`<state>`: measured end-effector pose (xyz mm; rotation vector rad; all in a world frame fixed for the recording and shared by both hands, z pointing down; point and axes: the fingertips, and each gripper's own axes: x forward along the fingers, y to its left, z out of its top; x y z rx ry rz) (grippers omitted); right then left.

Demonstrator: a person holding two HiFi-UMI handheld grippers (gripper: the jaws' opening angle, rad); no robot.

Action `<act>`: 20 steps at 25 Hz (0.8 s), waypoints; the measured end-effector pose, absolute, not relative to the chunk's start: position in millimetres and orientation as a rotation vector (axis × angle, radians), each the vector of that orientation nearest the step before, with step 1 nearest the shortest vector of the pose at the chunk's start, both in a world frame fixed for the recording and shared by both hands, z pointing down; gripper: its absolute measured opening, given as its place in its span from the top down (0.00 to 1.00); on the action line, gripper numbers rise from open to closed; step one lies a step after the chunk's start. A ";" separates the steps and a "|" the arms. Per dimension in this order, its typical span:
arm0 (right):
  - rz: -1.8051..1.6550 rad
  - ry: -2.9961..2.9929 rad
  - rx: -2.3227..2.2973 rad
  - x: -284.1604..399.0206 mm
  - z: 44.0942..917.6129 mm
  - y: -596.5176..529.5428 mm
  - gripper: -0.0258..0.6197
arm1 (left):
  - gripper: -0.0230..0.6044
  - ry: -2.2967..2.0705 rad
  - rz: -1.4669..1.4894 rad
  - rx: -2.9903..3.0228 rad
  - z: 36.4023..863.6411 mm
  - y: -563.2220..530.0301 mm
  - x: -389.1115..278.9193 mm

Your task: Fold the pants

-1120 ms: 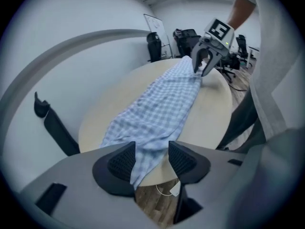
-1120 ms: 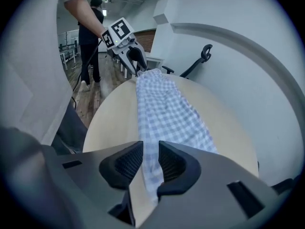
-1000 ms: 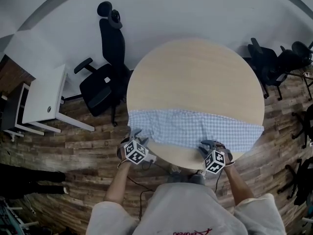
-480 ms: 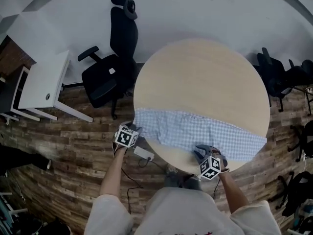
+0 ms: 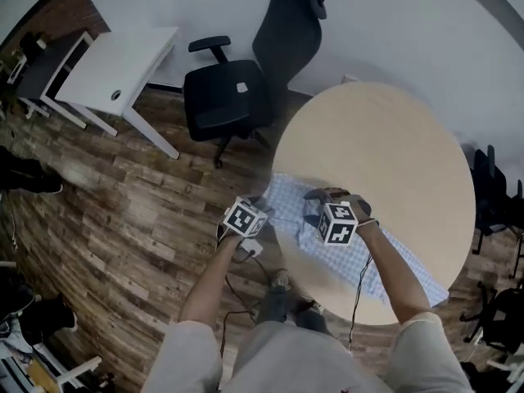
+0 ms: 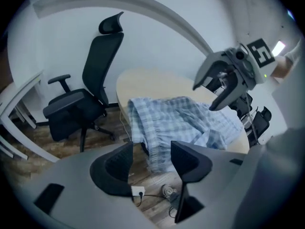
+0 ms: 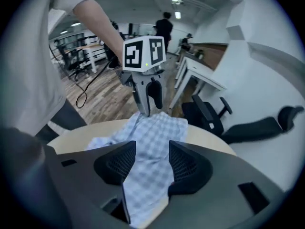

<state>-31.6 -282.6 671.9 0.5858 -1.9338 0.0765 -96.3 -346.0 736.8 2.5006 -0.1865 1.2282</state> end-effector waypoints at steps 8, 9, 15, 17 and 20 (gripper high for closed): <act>-0.042 -1.802 0.057 -70.0 712.8 -393.3 0.58 | 0.56 -0.118 1.162 2.423 748.3 -342.5 -99.2; -0.045 -1.786 0.002 -76.1 718.6 -395.4 0.58 | 0.56 -0.109 1.163 2.420 749.5 -342.4 -101.0; -0.030 -1.732 -0.160 -88.6 742.5 -392.5 0.59 | 0.61 -0.032 1.111 2.353 759.6 -339.2 -107.3; -0.009 -1.732 -0.160 -86.1 746.3 -392.5 0.59 | 0.62 0.005 1.091 2.320 760.1 -335.2 -107.3; 0.018 -1.729 -0.156 -82.5 750.7 -395.3 0.58 | 0.77 0.071 1.110 2.328 756.0 -329.4 -103.7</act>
